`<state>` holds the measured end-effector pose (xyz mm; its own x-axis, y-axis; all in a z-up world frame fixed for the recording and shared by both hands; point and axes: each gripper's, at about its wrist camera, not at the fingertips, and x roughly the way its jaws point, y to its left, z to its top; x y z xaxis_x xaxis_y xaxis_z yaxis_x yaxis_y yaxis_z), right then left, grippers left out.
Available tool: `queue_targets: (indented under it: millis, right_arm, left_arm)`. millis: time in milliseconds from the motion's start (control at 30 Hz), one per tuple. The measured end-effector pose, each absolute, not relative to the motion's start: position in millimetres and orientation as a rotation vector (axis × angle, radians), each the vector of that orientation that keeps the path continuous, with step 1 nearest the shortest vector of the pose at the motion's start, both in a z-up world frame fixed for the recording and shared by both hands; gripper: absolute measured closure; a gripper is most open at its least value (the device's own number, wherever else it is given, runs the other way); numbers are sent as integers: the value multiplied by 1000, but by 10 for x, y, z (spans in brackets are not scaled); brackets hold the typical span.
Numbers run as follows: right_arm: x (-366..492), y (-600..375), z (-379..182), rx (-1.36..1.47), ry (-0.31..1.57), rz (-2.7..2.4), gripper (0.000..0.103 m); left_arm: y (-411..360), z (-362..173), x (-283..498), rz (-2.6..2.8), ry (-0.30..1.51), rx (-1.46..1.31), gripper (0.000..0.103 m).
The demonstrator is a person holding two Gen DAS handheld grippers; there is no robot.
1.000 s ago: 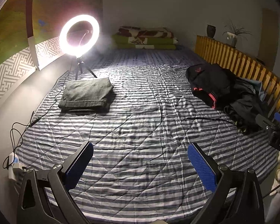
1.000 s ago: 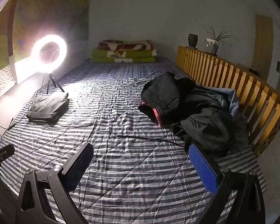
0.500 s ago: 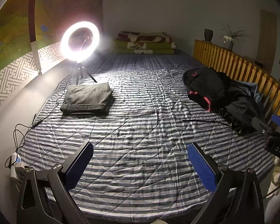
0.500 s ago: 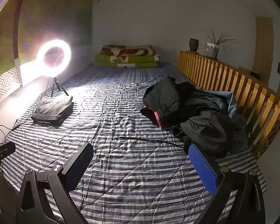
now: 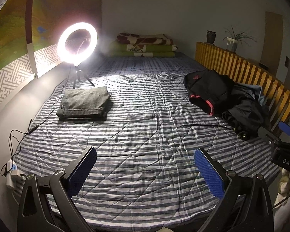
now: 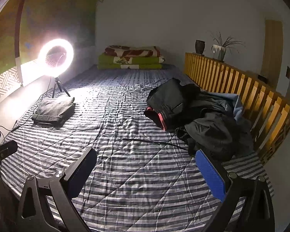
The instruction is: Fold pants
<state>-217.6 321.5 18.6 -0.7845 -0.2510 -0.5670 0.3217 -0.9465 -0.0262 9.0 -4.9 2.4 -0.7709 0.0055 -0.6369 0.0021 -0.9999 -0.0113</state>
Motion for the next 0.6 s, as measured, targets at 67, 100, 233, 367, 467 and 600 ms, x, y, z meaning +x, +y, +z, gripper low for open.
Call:
queue_targets:
  millis: [67,100,233,367,467,600]
  right_arm:
    - [-2216,3229,143,856,170,-2707,2]
    - [-2239,3234,125,863,171,-2708,2]
    - [-2372,3227,47,896,188,-2717,2]
    - [-2492,3179,5,911,208,-2718,2]
    - [-2550,3143,-2,889,218,-2726,2]
    - [-2780,3125,-27,829,236,-2770,2]
  left_arm:
    - [-57,-15,32,2946,-27,-1071,1]
    - [-61,-38,-2,2942,-32,-1076,1]
    - [-74,-129,-135,2927,-42,-1098,1]
    - [-67,-181,-264,2922,-43,-1099,1]
    - [-59,-240,-341,2914,-40,-1110,1]
    - [-48,-333,-422,2896,-4,-1139,1]
